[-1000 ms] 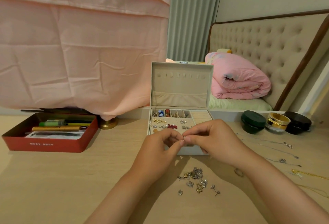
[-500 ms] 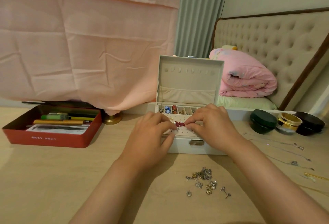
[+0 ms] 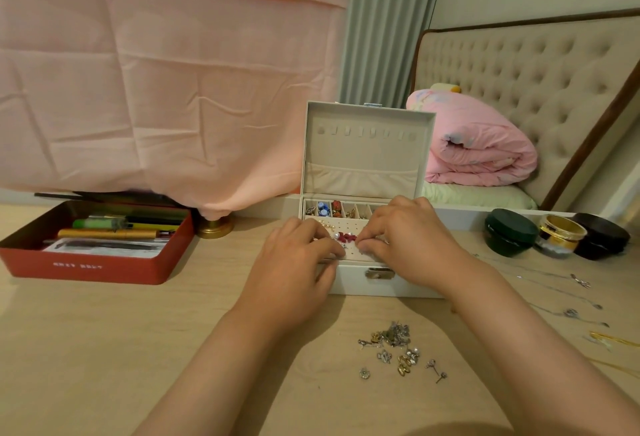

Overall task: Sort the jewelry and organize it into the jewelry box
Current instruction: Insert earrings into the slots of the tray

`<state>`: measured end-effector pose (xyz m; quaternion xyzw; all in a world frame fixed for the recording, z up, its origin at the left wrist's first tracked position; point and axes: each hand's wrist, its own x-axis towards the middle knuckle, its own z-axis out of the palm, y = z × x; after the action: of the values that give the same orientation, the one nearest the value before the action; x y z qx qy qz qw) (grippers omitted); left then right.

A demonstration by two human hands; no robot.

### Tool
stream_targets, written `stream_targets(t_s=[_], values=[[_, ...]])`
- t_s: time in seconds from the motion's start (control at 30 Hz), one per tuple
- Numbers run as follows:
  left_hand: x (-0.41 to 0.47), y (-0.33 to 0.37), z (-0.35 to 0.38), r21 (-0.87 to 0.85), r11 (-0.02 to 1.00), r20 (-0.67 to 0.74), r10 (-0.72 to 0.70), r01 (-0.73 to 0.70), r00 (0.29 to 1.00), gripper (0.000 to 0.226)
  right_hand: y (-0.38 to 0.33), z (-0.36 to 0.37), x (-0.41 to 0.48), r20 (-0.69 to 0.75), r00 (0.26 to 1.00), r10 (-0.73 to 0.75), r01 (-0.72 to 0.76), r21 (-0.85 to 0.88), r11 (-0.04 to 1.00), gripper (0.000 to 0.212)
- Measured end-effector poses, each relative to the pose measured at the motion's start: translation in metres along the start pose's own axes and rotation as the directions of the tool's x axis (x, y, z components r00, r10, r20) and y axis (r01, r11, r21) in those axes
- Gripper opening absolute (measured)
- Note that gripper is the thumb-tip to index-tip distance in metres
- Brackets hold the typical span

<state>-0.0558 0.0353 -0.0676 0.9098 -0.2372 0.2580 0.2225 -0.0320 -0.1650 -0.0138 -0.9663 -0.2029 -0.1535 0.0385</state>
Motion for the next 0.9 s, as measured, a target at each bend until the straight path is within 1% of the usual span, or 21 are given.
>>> stream_targets(t_s=[0.07, 0.2, 0.33, 0.4, 0.47, 0.5, 0.57, 0.63, 0.7, 0.8, 0.9], values=[[0.001, 0.002, 0.0, 0.003, 1.0, 0.005, 0.004, -0.004, 1.0, 0.019, 0.001, -0.001, 0.004, 0.009, 1.0, 0.018, -0.019, 0.017, 1.0, 0.016], [0.001, 0.01, -0.001, -0.005, 0.999, 0.0, 0.031, -0.031, 1.0, 0.021, -0.001, -0.004, 0.009, 0.028, 0.998, 0.058, -0.061, 0.105, 0.993, 0.001], [0.0, 0.019, -0.005, -0.025, 0.998, 0.001, 0.064, -0.064, 0.998, 0.02, 0.003, -0.016, 0.004, -0.008, 0.994, 0.108, -0.102, 0.284, 0.953, 0.005], [-0.001, 0.024, -0.006, -0.05, 0.995, 0.027, 0.083, -0.082, 0.996, 0.019, 0.003, -0.024, -0.007, -0.024, 0.994, 0.11, -0.096, 0.327, 0.94, 0.006], [-0.003, 0.03, -0.006, -0.083, 0.993, 0.091, 0.096, -0.089, 0.991, 0.019, 0.003, -0.033, -0.025, 0.034, 0.995, 0.092, -0.098, 0.342, 0.935, 0.007], [-0.005, 0.032, -0.005, -0.098, 0.991, 0.123, 0.101, -0.089, 0.987, 0.019, 0.002, -0.037, -0.035, 0.106, 0.992, 0.075, -0.107, 0.337, 0.935, 0.007], [-0.007, 0.037, -0.003, -0.103, 0.99, 0.18, 0.112, -0.095, 0.977, 0.019, 0.001, -0.04, -0.053, 0.277, 0.959, 0.049, -0.133, 0.291, 0.947, 0.007], [-0.008, 0.042, -0.001, -0.093, 0.99, 0.238, 0.123, -0.104, 0.963, 0.02, 0.002, -0.035, -0.067, 0.375, 0.925, 0.062, -0.149, 0.209, 0.967, 0.011], [-0.009, 0.048, 0.003, -0.075, 0.991, 0.282, 0.132, -0.115, 0.95, 0.021, 0.004, -0.024, -0.076, 0.372, 0.923, 0.096, -0.165, 0.157, 0.974, 0.016], [-0.014, 0.051, 0.01, -0.061, 0.993, 0.335, 0.115, -0.1, 0.935, 0.024, 0.003, -0.01, -0.08, 0.396, 0.915, 0.08, -0.169, 0.195, 0.966, 0.019], [-0.017, 0.05, 0.014, -0.057, 0.996, 0.375, 0.091, -0.075, 0.923, 0.025, 0.003, -0.003, -0.079, 0.41, 0.91, 0.061, -0.169, 0.234, 0.957, 0.015]])
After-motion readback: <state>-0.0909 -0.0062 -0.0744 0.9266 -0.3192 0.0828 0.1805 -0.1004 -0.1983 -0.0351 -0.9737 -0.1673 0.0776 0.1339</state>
